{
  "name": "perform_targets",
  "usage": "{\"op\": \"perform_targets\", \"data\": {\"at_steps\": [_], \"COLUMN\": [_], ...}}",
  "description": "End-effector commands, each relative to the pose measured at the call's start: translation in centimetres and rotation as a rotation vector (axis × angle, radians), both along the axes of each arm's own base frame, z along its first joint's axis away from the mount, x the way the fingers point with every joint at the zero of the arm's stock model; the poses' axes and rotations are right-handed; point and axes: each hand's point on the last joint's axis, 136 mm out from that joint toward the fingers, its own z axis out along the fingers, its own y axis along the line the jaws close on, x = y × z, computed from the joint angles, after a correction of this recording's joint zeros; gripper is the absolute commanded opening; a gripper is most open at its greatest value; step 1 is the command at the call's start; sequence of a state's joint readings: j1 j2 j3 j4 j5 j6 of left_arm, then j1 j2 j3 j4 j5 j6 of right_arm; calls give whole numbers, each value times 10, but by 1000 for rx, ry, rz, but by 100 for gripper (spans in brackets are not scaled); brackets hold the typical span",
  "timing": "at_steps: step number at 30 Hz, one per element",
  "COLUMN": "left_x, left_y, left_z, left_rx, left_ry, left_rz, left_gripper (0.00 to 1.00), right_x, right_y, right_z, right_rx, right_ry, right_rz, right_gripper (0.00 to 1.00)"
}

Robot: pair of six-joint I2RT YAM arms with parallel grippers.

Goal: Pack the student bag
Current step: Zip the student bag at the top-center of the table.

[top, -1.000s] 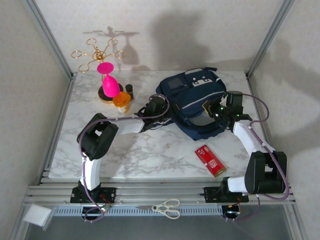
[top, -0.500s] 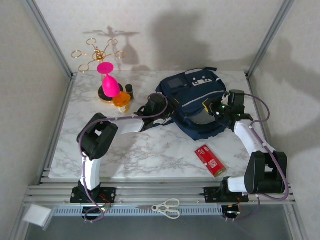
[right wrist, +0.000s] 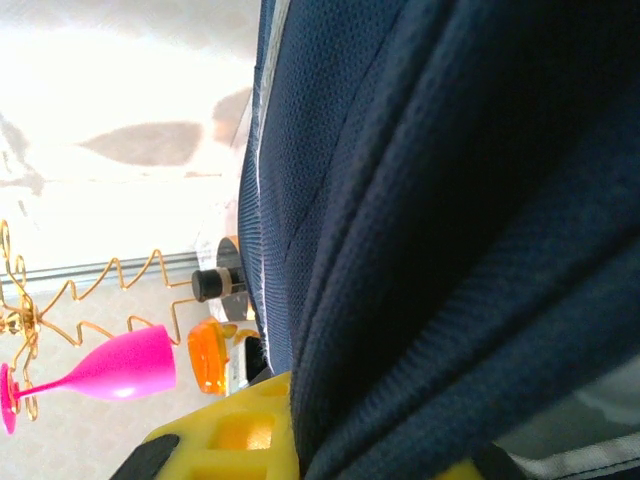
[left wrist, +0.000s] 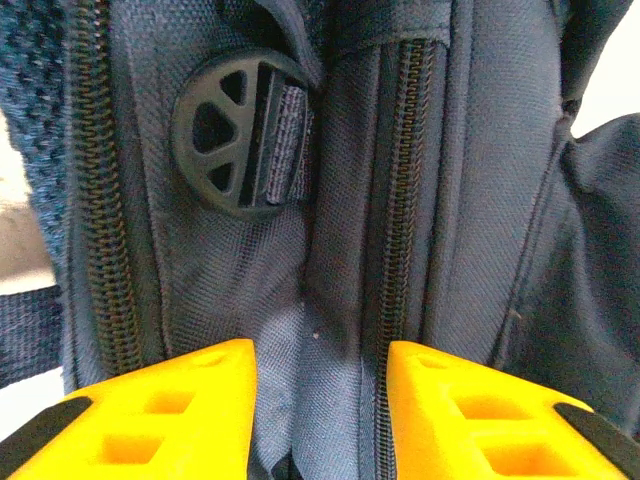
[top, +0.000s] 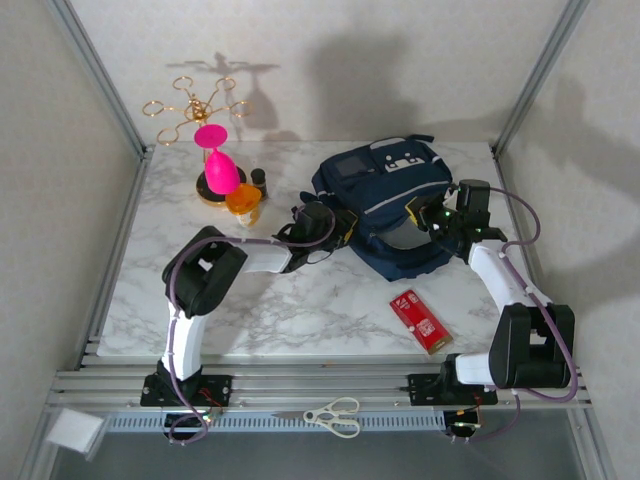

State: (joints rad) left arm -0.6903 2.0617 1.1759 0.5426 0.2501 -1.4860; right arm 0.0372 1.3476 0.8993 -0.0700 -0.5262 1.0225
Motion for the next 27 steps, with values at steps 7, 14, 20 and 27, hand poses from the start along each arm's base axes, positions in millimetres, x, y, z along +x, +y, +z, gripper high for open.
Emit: {"op": "perform_targets", "data": {"at_steps": [7, 14, 20, 27], "left_x": [3, -2, -8, -18], "left_y": [-29, -29, -25, -21], "left_z": [33, 50, 58, 67], "left_rx": [-125, -169, -187, -190], "left_ry": [-36, -35, -34, -48], "left_rz": [-26, -15, -3, 1], "left_gripper": [37, 36, 35, 34], "right_x": [-5, -4, -2, -2], "right_y": [5, 4, 4, 3], "right_z": [29, 31, 35, 32], "right_rx": [19, 0, 1, -3], "right_ry": [-93, -90, -102, -95], "right_rz": [40, 41, 43, 42], "right_gripper": [2, 3, 3, 3]}}
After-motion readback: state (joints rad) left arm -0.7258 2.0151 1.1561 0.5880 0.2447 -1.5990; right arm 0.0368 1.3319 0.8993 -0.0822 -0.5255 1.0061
